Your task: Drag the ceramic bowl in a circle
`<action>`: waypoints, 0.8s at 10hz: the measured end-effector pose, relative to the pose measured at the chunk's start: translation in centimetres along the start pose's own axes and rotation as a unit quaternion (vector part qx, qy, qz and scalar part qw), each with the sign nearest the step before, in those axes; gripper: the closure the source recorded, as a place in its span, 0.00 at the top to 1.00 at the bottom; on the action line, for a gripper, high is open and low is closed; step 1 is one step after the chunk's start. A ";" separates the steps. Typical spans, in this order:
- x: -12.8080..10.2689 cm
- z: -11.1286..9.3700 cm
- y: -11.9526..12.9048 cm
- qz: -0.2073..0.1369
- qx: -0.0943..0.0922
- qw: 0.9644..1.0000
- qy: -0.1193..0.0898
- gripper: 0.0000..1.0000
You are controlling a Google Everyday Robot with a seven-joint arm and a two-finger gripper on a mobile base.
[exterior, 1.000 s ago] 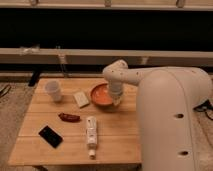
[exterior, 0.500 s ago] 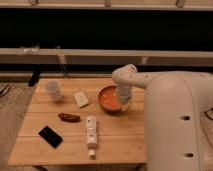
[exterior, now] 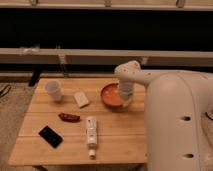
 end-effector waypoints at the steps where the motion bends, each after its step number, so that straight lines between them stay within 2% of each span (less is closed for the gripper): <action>1: 0.2 -0.2 -0.2 0.001 0.004 1.000 -0.003 0.78; 3: 0.5 -0.6 -0.8 0.001 0.016 1.000 -0.022 0.78; 6: 1.2 -1.1 -1.2 0.004 0.023 0.998 -0.052 0.78; 8: 3.3 -2.3 -1.7 0.018 0.038 0.996 -0.073 0.78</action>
